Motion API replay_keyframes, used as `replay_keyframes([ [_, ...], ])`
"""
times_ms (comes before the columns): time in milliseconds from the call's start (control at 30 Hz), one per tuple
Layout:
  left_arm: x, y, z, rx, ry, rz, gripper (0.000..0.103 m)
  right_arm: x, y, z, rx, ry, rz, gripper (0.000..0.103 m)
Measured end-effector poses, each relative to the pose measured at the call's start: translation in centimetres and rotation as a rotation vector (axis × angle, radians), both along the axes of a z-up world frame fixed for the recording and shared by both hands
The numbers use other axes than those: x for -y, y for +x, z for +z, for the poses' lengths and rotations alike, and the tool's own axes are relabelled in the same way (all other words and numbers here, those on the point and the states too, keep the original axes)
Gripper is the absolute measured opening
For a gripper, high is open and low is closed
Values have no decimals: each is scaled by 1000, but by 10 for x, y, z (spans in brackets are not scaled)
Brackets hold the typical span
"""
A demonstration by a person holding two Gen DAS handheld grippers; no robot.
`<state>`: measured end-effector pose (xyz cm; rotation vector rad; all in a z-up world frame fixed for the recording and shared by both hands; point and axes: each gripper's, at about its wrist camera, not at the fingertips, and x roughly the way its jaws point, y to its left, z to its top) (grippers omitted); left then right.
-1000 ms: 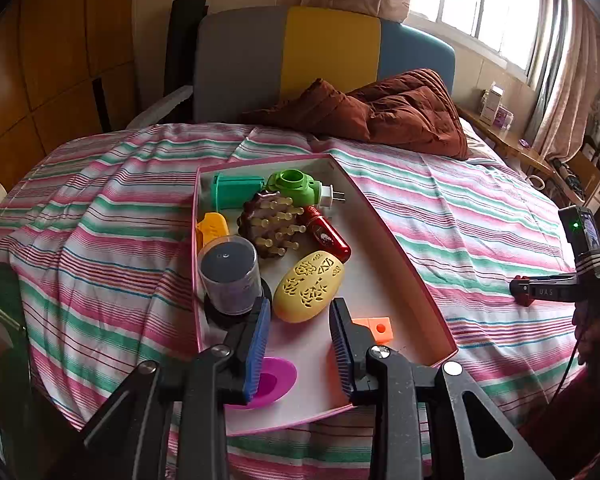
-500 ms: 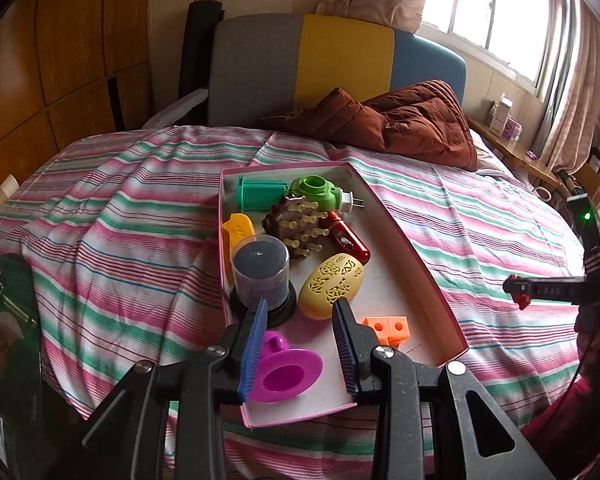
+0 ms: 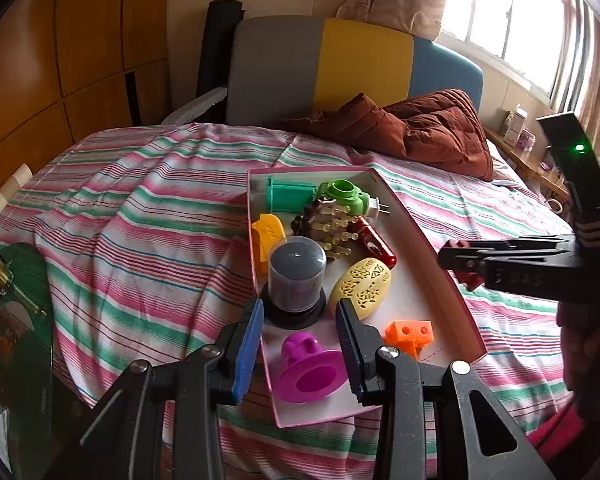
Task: Organize rigid objects
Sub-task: 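Carry the red puzzle piece into the tray and open the right tool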
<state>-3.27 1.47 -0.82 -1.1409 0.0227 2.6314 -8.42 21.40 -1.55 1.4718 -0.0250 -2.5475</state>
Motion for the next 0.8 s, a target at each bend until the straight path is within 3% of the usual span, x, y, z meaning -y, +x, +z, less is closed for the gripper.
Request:
replay_keyframes([
  [367,11,-4,-5,14,5,33,45,38,-19,-42,101,164,63,31],
  [633,16,-3,-3,0,2,59,59,39,-19,-50,102,128,25,34],
  [767,14,-1,-1,-8,-6,65,67,36,-9,-38,45,100,-13,39],
  [800,14,0,0,-12,-6,67,73,34,-6,-34,27,97,-26,39],
])
